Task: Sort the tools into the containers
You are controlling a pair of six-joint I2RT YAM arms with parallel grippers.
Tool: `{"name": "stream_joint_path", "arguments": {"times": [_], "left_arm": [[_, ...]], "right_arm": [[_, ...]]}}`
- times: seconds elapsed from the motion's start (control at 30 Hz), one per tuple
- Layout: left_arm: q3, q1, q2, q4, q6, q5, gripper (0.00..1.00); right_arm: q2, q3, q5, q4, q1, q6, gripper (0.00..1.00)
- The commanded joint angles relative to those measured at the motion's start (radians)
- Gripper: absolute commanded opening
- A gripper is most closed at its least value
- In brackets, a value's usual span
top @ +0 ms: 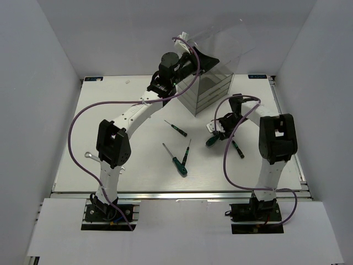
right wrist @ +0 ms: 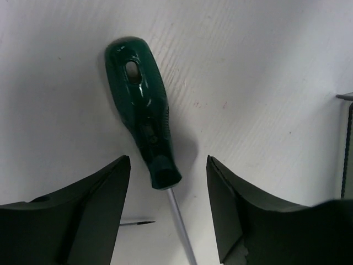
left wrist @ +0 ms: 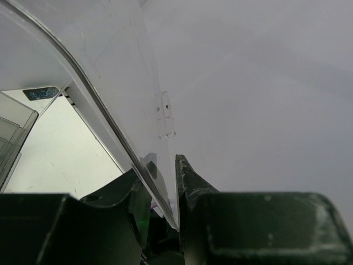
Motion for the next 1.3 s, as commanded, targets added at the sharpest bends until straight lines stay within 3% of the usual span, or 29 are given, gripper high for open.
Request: {"name": "stream_joint_path", "arguments": {"times": [0.0,0.33,0.43,0.53,0.63,0.83,1.2,1.27], "left_arm": [[0.012,0.002,-0.053,0.052,-0.006,0.007,0.32],[-0.017,0.002,-0.064,0.079,-0.026,0.01,0.32],[-0.026,0.002,-0.066,0.088,-0.03,0.012,0.32],[-0.026,0.002,-0.067,0.09,-0.03,0.013,0.32],[-0.037,0.004,-0.07,0.095,-0.032,0.015,0.32],[-0.036,0.007,-0.075,0.088,-0.03,0.013,0.32],[-0.037,0.011,-0.076,0.108,-0.041,0.015,0.32],[-0.02,0.011,-0.069,0.108,-0.042,0.016,0.32]], "right_arm": [[0.036,0.067,0.053,-0.044,0.023,-0.062,0.62],[0.096,0.08,0.163,-0.149,0.043,-0.12,0.53],[0.124,0.111,0.205,-0.196,0.043,-0.105,0.43],[0.133,0.12,0.234,-0.197,0.042,-0.061,0.24],[0.125,0.119,0.22,-0.16,0.04,0.014,0.15],[0.058,0.12,0.172,0.044,0.017,0.284,0.0],[-0.215,0.09,0.212,0.415,-0.067,0.649,0.0],[-0.258,0.011,0.211,0.584,-0.069,0.711,0.0]]}}
